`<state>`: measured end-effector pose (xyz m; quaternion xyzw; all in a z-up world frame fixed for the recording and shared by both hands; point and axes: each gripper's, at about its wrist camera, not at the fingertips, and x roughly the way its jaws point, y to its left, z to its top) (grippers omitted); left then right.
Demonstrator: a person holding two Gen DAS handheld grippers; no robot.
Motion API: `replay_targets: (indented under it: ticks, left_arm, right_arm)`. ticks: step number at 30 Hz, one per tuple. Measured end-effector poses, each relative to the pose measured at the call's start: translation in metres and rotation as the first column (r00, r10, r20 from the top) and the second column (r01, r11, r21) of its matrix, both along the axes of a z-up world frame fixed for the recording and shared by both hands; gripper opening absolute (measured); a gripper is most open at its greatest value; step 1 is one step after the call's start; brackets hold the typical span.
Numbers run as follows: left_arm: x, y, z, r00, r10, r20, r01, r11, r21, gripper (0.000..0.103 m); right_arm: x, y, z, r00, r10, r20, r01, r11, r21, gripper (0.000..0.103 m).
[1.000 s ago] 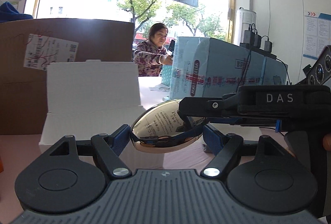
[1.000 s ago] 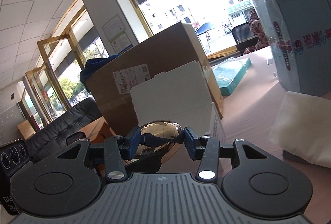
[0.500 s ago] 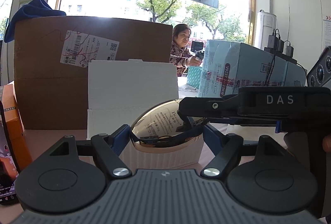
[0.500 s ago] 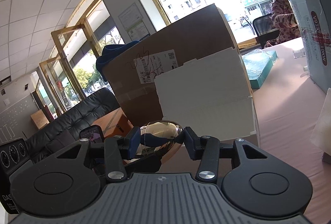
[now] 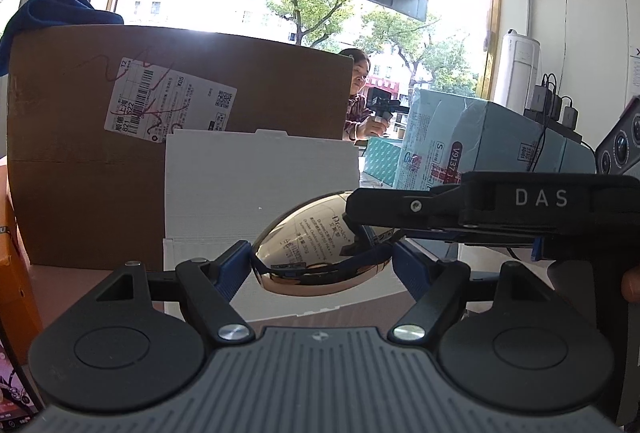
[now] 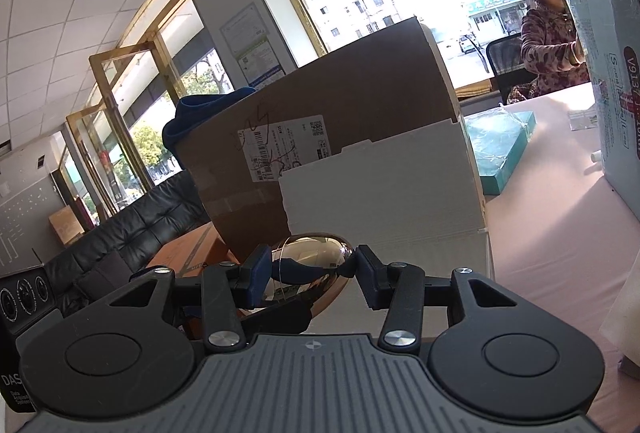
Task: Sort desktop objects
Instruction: 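Carry the gold egg with the left gripper toward the white box, then lower the gold egg into the white box and open the left gripper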
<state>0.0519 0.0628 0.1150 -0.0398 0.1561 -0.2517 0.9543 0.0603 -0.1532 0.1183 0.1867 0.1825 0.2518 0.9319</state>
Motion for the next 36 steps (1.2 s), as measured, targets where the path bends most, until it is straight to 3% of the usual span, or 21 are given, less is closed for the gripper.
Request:
replay_targets:
  ticks: [12,25,26,27,28,29,32,36]
  left_arm:
    - [0.049,-0.004,-0.003,0.999,0.007,-0.038,-0.007,1.0,0.004,0.075]
    - [0.081,-0.022,-0.023,0.986,0.001,-0.169,0.017,0.995,0.103,0.074]
    - [0.082,-0.024,-0.023,0.985,-0.007,-0.172,0.026,0.994,0.108,0.07]
    - [0.082,-0.027,-0.022,0.985,-0.02,-0.172,0.04,0.993,0.112,0.065]
    - [0.083,-0.031,-0.021,0.983,-0.037,-0.18,0.06,0.991,0.123,0.051]
    - [0.085,-0.037,-0.021,0.979,-0.034,-0.202,0.066,0.986,0.151,0.048]
    - [0.095,-0.058,-0.026,0.96,-0.009,-0.279,0.081,0.966,0.246,0.047]
    - [0.101,-0.064,-0.035,0.953,0.004,-0.303,0.077,0.964,0.256,0.046]
  right_arm:
    - [0.048,-0.001,-0.002,1.0,0.012,-0.028,-0.013,1.0,-0.022,0.043]
    - [0.081,-0.009,-0.03,0.981,0.008,-0.192,-0.017,0.999,-0.048,0.043]
    - [0.082,-0.007,-0.032,0.98,0.009,-0.199,-0.021,0.998,-0.057,0.042]
    - [0.083,-0.006,-0.034,0.977,0.024,-0.212,-0.036,0.998,-0.055,0.033]
    - [0.086,-0.004,-0.036,0.971,0.053,-0.233,-0.061,0.998,-0.029,0.025]
    - [0.088,-0.002,-0.037,0.967,0.044,-0.251,-0.053,0.998,-0.026,0.024]
    - [0.097,0.011,-0.04,0.952,0.007,-0.306,-0.035,0.996,-0.086,0.016]
    - [0.101,0.019,-0.044,0.948,0.008,-0.319,-0.043,0.994,-0.1,0.016]
